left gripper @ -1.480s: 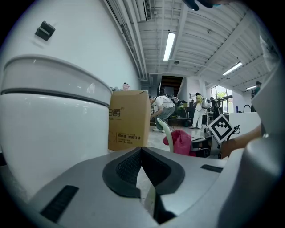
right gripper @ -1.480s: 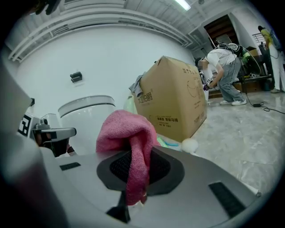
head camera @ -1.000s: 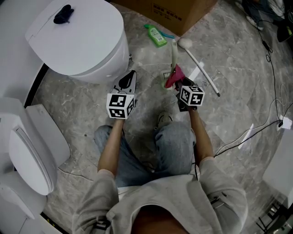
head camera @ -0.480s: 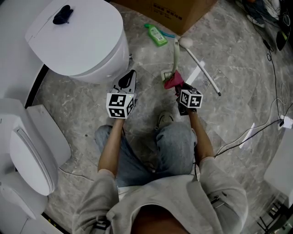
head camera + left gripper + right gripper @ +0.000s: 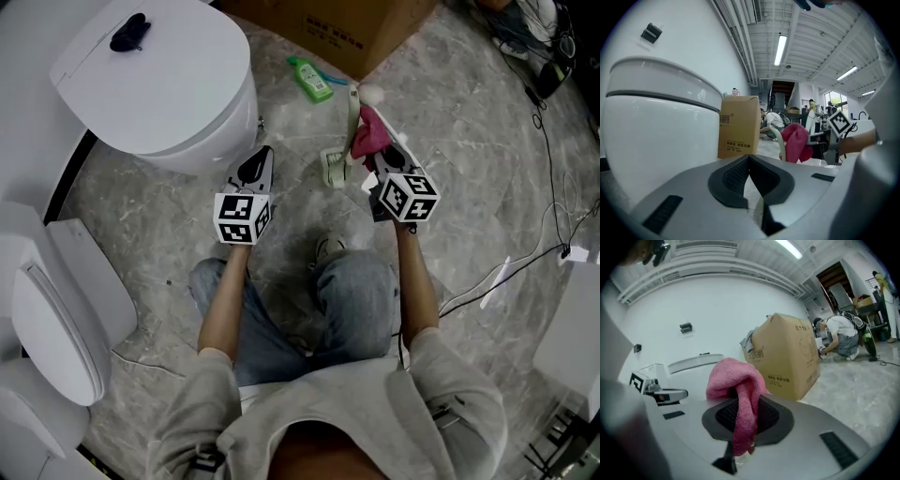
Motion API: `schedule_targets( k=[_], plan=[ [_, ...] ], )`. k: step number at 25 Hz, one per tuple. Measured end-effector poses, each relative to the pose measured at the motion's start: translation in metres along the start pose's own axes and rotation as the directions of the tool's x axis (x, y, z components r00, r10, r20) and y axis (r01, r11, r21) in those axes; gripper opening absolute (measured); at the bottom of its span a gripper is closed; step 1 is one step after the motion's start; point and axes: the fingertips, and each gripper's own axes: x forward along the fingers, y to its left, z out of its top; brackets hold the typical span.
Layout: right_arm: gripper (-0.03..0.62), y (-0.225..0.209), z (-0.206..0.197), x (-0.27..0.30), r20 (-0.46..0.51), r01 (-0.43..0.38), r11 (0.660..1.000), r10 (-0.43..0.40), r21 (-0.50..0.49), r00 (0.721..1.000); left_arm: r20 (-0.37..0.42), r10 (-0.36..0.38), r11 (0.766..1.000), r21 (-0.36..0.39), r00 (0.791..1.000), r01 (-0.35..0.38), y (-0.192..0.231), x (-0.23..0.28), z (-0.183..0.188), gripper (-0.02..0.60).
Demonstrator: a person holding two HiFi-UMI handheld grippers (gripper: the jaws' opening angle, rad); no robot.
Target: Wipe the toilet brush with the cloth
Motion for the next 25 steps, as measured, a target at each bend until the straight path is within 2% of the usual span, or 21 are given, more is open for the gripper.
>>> schedule_targets(
  k=[6, 11, 14, 19, 25],
  plan=[
    [0.064, 0.040, 0.087, -0.022, 0.173, -0.075, 0.994, 0.088, -0.085, 0.981, 0.015, 0.003, 1.000, -0.002, 1.000, -0.003, -0.003, -0.003, 0.005, 0.018],
    [0.064, 0.065, 0.121, -0.025, 0.243, -0.146, 0.986, 0.163, -0.087, 0.956, 0.017, 0.008, 1.000, -0.002, 1.000, -0.008, -0.002, -0.004, 0.006, 0.018],
    [0.064, 0.066, 0.113, -0.012, 0.226, -0.155, 0.985, 0.169, -0.078, 0.959, 0.017, 0.015, 1.000, -0.002, 1.000, -0.015, 0.001, -0.006, 0.005, 0.018],
    [0.064, 0.055, 0.069, 0.005, 0.143, -0.144, 0.989, 0.147, -0.035, 0.979, 0.003, 0.024, 1.000, -0.005, 1.000, -0.024, 0.008, -0.007, -0.001, 0.018],
    [0.064, 0.044, 0.027, 0.012, 0.076, -0.151, 0.988, 0.148, 0.037, 0.986, -0.009, 0.019, 1.000, -0.007, 1.000, -0.019, 0.009, -0.006, -0.008, 0.018]
  ],
)
